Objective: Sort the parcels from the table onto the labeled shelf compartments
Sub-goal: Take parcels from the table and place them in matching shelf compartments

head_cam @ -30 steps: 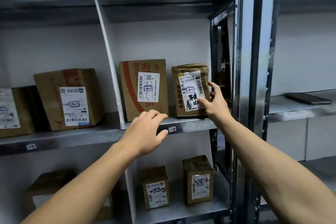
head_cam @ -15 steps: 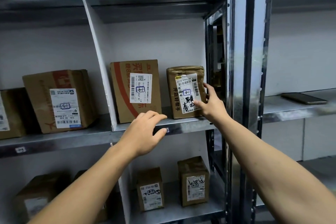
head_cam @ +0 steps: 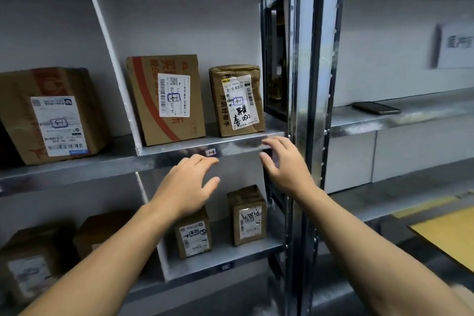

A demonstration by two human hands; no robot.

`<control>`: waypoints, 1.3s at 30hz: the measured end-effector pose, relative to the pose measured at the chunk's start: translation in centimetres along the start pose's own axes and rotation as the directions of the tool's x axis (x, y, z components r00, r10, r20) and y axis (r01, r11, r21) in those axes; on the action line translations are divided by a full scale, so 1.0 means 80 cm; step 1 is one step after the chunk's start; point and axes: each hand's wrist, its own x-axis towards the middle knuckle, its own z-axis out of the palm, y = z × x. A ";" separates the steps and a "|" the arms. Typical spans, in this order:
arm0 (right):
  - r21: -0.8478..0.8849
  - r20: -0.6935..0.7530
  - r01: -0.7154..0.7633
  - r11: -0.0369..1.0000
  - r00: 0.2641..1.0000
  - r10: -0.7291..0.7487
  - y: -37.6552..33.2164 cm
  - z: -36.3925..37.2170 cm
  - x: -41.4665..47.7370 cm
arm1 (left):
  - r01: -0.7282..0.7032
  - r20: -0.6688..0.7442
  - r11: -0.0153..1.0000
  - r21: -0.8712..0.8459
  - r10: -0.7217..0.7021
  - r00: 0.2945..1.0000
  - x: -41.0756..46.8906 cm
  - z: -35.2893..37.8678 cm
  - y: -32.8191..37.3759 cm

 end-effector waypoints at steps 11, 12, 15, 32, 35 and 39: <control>-0.511 0.232 -0.282 0.812 0.864 0.446 0.056 -0.041 -0.264 | -0.186 0.219 0.976 -0.115 0.208 0.953 -0.096 0.123 0.112; -0.536 0.234 -0.317 0.782 0.835 0.498 0.062 -0.049 -0.289 | -0.201 0.253 0.970 -0.137 0.231 0.940 -0.105 0.136 0.123; -0.571 0.219 -0.419 0.706 0.751 0.623 0.071 -0.075 -0.357 | -0.235 0.355 0.955 -0.184 0.287 0.890 -0.131 0.171 0.157; -0.613 0.007 -0.750 0.250 0.311 0.950 0.174 -0.224 -0.604 | -0.417 0.510 0.808 -0.416 0.587 0.629 -0.195 0.303 0.433; -0.583 0.034 -0.753 0.305 0.353 0.935 0.188 -0.233 -0.628 | -0.425 0.544 0.803 -0.419 0.596 0.590 -0.206 0.327 0.472; -0.564 0.029 -0.734 0.378 0.441 0.897 0.195 -0.236 -0.642 | -0.380 0.569 0.818 -0.433 0.575 0.589 -0.216 0.356 0.513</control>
